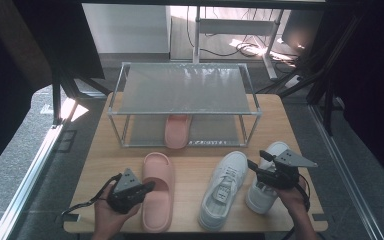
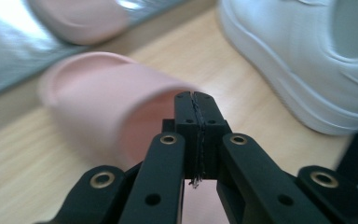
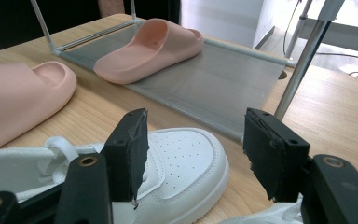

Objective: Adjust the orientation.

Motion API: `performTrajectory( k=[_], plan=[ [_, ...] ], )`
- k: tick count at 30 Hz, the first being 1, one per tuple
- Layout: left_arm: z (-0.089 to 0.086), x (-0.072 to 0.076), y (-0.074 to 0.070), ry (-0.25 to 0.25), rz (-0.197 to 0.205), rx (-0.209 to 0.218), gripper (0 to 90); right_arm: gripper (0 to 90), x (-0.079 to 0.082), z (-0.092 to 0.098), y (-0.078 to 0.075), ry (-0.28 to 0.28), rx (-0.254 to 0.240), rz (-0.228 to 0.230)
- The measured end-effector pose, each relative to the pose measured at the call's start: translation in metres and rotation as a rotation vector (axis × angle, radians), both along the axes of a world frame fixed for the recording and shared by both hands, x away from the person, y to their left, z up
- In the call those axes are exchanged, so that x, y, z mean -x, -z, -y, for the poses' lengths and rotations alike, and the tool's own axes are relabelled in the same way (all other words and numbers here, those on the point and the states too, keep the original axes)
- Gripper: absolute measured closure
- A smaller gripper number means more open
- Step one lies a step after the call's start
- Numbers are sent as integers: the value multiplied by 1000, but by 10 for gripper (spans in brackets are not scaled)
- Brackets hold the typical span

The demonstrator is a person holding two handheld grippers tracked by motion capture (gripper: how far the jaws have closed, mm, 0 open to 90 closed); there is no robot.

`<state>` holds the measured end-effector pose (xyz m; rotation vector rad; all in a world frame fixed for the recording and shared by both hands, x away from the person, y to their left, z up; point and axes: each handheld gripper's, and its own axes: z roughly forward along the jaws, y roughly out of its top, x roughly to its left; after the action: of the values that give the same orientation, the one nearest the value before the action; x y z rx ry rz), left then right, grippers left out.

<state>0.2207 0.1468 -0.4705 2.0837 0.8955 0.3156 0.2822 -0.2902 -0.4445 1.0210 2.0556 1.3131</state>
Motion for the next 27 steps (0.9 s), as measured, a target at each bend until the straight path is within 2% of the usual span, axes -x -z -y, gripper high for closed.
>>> performTrajectory(
  k=[9, 14, 21, 27],
  plan=[
    [30, -5, 18, 79, -60, -28, 891, 415, 0, 1, -1, 1, -4, 4],
    [41, -11, 30, 102, -95, -44, 892, 415, 0, 0, -1, -3, -3, 2],
    [48, -15, 40, 112, -119, -65, 892, 415, 0, 1, 0, -1, -3, 3],
    [48, -15, 41, 116, -123, -68, 899, 415, 0, 0, 0, -2, 0, 2]
  ],
)
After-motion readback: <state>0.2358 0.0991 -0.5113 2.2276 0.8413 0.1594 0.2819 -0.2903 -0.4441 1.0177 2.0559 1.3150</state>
